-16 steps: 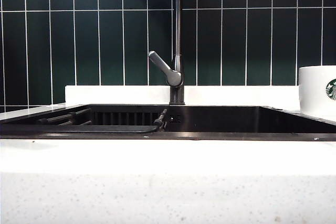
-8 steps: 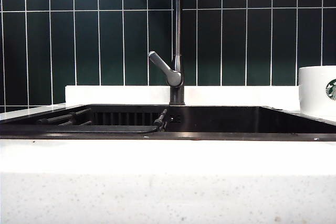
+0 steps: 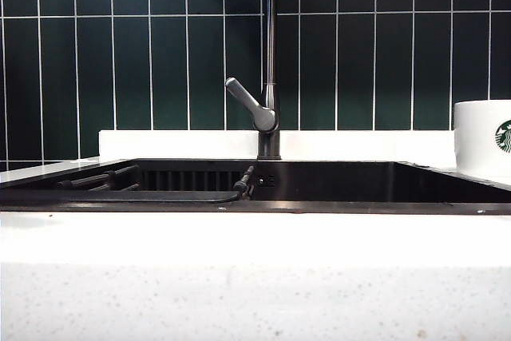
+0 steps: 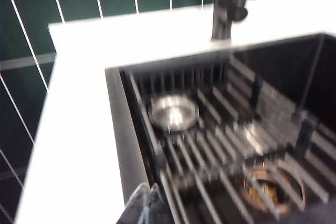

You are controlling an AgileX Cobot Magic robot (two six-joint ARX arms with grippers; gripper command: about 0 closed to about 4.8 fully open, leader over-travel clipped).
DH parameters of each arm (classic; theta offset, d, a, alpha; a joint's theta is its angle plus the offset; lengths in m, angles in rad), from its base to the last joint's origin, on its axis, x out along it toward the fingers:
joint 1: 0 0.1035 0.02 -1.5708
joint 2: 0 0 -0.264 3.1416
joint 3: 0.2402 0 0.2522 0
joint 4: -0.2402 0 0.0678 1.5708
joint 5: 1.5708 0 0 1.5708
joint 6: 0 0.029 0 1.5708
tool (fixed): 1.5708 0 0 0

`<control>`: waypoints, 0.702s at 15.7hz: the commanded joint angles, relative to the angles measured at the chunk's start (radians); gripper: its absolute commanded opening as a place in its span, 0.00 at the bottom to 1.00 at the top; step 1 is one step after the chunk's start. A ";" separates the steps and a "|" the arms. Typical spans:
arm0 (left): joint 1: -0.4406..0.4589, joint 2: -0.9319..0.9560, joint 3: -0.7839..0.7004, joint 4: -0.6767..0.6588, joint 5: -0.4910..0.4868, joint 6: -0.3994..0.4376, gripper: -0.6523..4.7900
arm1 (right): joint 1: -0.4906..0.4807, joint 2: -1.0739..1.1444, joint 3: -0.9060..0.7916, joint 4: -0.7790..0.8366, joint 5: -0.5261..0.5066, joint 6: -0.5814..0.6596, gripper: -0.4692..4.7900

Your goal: Pick up the mug next to the sink, go to the faucet to get some water, pour the water into the sink, and finally put the mug back to its place.

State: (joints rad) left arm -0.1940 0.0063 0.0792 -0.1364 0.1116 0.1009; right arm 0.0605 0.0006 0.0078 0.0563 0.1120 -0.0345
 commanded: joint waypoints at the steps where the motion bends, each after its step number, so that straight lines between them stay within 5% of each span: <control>1: 0.000 0.001 -0.057 0.074 -0.007 0.000 0.11 | 0.001 -0.003 0.003 -0.037 -0.007 -0.038 0.08; 11: 0.000 0.000 -0.072 0.068 -0.043 0.027 0.11 | 0.001 -0.003 -0.007 -0.134 -0.063 -0.127 0.08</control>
State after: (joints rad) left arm -0.1940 0.0067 0.0036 -0.0769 0.0990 0.1093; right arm 0.0605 0.0006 0.0071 -0.0807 0.0509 -0.1493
